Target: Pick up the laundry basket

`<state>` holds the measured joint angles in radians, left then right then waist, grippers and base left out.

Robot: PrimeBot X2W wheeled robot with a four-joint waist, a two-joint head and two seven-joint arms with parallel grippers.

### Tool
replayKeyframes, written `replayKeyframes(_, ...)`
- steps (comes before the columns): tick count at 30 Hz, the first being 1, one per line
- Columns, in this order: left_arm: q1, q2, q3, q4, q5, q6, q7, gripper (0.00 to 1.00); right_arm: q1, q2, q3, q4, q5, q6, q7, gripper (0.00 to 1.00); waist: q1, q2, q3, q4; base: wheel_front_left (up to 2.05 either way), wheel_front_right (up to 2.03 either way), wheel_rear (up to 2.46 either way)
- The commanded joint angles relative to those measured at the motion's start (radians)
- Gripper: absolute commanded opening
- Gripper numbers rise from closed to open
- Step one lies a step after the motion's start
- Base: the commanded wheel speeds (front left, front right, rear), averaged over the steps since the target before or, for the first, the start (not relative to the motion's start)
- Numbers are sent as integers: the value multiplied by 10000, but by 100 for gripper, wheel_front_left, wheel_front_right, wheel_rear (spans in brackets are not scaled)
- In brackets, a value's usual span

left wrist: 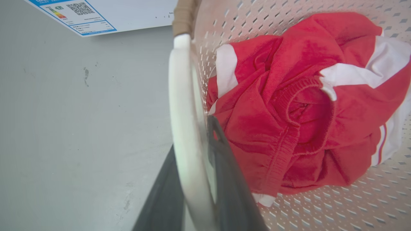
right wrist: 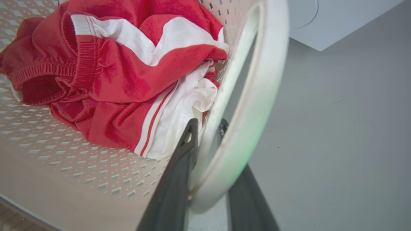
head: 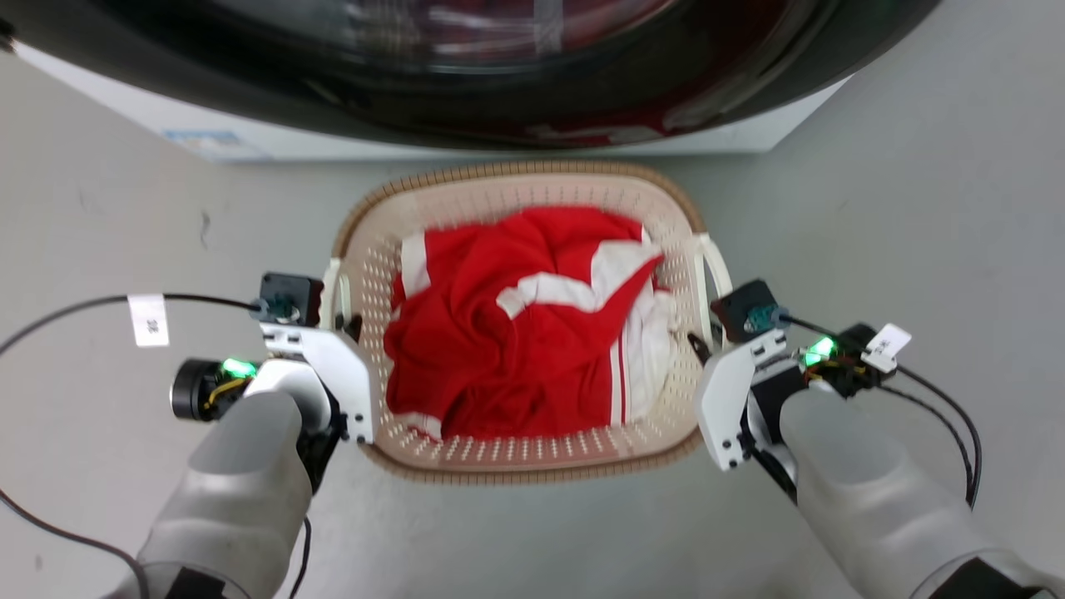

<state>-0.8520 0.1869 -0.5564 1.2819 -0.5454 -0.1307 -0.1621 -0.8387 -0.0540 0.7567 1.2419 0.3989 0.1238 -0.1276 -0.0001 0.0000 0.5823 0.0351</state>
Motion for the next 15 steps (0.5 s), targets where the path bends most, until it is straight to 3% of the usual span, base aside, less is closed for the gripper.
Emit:
replayKeyframes(1, 127, 1, -95, -49, -82, 18, 50, 0, 299, 67, 204, -7, 93, 125, 131, 0, 1, 0, -719, -203, 0, 0, 0)
replayKeyframes(15, 1215, 182, -979, -259, -885, 18, 1102, 0, 1437, 55, 1150, -118, 1237, 125, 1317, 0, 1, 0, -3031, -646, 0, 0, 0)
